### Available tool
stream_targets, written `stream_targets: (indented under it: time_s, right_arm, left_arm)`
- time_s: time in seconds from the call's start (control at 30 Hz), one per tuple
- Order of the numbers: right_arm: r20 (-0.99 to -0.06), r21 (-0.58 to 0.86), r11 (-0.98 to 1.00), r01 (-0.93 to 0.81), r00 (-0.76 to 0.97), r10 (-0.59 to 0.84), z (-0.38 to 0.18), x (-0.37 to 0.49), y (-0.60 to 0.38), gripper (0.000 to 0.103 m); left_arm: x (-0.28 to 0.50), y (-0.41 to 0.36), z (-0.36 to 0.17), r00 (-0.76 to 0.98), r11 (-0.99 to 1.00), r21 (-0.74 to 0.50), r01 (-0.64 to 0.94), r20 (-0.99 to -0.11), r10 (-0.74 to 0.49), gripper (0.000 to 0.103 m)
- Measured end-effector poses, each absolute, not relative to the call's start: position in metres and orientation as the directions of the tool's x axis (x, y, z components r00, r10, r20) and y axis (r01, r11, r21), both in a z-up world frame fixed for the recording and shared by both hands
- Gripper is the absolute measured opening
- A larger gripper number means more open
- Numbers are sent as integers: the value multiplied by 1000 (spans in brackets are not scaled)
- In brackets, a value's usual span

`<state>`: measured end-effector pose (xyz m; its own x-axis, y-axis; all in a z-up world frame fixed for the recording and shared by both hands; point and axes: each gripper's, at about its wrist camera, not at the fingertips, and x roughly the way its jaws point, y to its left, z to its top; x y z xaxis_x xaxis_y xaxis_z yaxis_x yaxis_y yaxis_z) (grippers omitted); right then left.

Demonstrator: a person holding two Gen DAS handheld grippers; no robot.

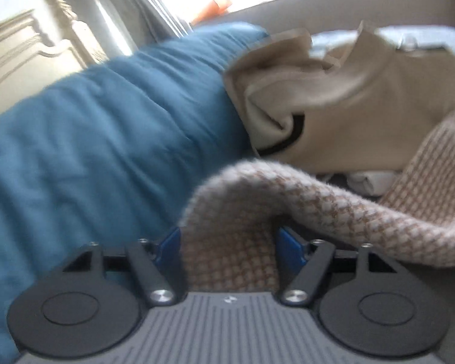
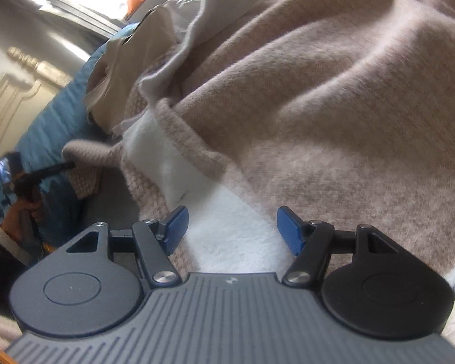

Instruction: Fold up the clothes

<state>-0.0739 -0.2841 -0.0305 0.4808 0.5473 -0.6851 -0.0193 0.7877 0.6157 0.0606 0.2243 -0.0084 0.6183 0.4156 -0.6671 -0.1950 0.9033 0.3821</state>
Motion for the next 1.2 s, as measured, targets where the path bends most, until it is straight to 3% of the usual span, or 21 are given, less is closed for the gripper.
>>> stream_targets:
  time_s: [0.1,0.23,0.4,0.43,0.5,0.53,0.57,0.67,0.73,0.9,1.03,1.1,1.2]
  right_arm:
    - [-716,538,836,-111,464,522,-20,-81,-275,66]
    - [-763,412,882,-231,441,472,0,-99,-256,73]
    - [-850,198,904,-378,393,350,5,-117,-231,73]
    - [-864,165,904,-393,384,325,2,-116,-227,71]
    - [-884,125,904,-409,369,289,-3,-113,-224,55]
    - [-886,133,908,-398,363,289,-5,-109,-226,36]
    - [-882,160,916,-367,363,300,-6,-103,-230,24]
    - [-855,253,938,-236,400,331,-4,-89,-257,13]
    - [-857,230,962,-148,438,272,-6,-82,-275,8]
    - [-853,414,886,210,430,297,-32,-70,-338,10]
    - [-785,619,553,558,451,425,-69,-81,-396,20]
    - [-783,622,486,614,501,370,-65,-90,-413,21]
    - [-759,634,555,539,569,316,-34,-89,-410,23]
  left_arm:
    - [26,206,9,678,918,371,-140,-640,362,91]
    - [-1,169,11,714,940,340,9,-660,232,92]
    - [-23,107,-21,646,953,173,248,-763,-29,92]
    - [-29,92,-30,620,944,146,296,-781,-74,91]
    - [-40,64,-48,572,916,105,387,-806,-149,91]
    - [-46,52,-55,556,899,101,426,-813,-172,91]
    - [-54,41,-60,551,882,108,458,-814,-186,91]
    - [-74,16,-74,542,836,131,532,-812,-217,91]
    - [-80,7,-84,522,816,123,565,-819,-238,91]
    - [-82,3,-105,475,823,82,562,-846,-241,90]
    - [-73,18,-107,480,859,49,509,-845,-236,90]
    - [-65,28,-104,505,879,46,474,-832,-229,90]
    - [-52,41,-98,552,907,39,419,-804,-220,90]
